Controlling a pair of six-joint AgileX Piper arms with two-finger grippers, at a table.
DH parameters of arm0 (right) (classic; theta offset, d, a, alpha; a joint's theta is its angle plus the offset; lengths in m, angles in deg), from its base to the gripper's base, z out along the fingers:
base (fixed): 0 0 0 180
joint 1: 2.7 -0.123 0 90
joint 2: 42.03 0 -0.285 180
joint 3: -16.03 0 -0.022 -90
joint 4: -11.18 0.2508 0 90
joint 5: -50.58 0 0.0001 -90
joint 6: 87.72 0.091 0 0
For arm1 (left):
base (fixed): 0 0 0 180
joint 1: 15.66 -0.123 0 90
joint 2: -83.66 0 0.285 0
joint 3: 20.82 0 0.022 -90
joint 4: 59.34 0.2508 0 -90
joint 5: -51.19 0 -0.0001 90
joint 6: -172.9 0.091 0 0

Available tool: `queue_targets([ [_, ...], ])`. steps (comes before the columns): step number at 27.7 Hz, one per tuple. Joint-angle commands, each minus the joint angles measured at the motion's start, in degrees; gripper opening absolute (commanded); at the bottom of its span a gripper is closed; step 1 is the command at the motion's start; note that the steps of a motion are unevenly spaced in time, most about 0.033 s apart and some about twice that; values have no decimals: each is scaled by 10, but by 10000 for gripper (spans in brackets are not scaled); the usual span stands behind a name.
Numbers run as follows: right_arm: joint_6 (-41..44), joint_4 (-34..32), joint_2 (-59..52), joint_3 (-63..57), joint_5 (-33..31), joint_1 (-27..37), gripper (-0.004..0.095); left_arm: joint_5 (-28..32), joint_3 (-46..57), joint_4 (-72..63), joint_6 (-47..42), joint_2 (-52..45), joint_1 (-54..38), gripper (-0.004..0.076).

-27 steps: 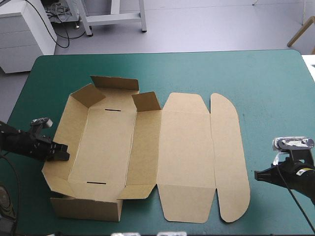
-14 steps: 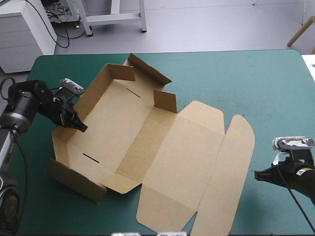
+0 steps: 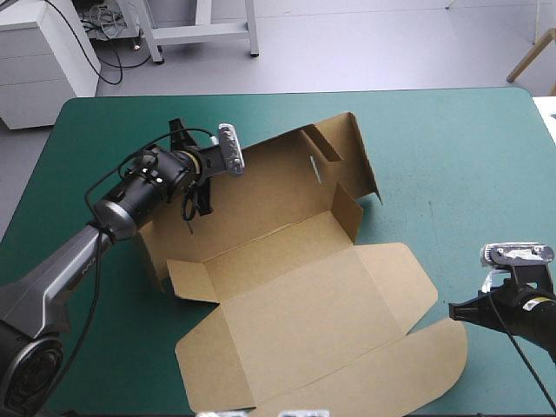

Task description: Fold the box

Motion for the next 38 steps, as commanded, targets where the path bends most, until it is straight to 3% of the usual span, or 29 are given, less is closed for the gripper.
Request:
queue_targets([
  [1, -4, 8, -1, 14, 16, 2, -4, 108, -20, 63, -1, -19, 45, -10],
  [6, -4, 8, -1, 14, 14, 2, -4, 151, -20, 80, 17, -19, 100, -10],
  [17, -4, 6, -1, 14, 14, 2, -4, 133, -13, 92, 21, -19, 203, -10],
  [23, -20, 3, -1, 14, 10, 2, -4, 122, 44, 324, -203, -19, 252, -10],
  [25, -20, 3, -1, 14, 6, 2, -4, 93, 68, 426, -321, -19, 264, -10],
  [28, -21, 3, -1, 14, -1, 2, -4, 63, 103, 533, -423, -20, 278, -10],
  [32, -32, 3, -2, 14, -6, 2, -4, 9, 137, 635, -526, -20, 301, -10],
  [34, -34, 3, -12, 14, -6, 2, -4, -52, 156, 706, -601, -24, 318, -10],
  [38, -34, 3, -19, 14, -11, 2, -4, -111, 158, 725, -647, -25, 322, -10],
])
